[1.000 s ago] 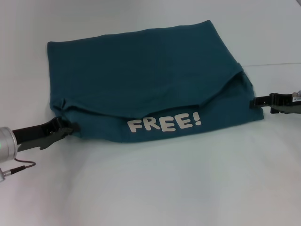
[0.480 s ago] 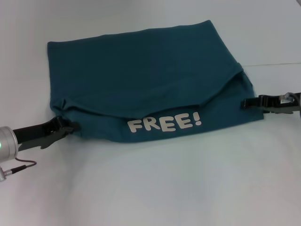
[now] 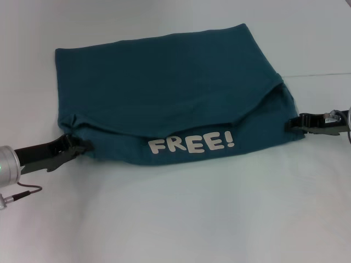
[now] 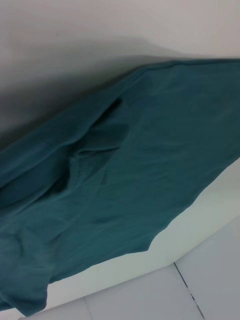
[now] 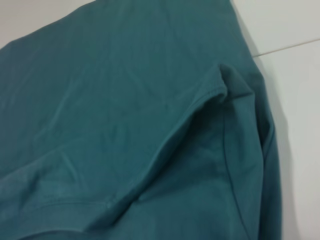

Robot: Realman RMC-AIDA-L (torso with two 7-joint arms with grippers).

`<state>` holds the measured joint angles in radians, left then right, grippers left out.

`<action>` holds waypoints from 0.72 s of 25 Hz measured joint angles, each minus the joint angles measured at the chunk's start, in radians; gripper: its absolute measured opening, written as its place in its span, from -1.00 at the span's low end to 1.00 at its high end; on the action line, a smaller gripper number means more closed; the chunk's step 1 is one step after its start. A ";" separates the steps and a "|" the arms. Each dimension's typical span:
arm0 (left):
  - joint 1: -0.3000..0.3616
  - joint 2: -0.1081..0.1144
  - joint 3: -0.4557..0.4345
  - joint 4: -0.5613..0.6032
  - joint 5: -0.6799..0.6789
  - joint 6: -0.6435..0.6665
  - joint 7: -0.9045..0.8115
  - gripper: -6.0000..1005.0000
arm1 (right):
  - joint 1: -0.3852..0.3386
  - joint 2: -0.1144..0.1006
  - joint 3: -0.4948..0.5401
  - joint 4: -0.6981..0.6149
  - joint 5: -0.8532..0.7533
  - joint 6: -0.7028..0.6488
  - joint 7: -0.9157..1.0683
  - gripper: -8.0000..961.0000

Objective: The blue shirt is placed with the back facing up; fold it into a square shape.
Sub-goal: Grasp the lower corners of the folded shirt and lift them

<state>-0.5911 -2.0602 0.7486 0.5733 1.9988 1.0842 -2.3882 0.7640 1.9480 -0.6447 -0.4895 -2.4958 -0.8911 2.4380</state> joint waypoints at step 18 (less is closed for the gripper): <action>0.000 0.002 0.000 0.000 0.006 0.001 -0.002 -0.97 | -0.015 -0.017 0.026 -0.040 0.011 -0.067 0.002 -0.87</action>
<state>-0.5907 -2.0585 0.7486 0.5738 2.0050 1.0850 -2.3899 0.7488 1.9313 -0.6185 -0.5296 -2.4849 -0.9584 2.4400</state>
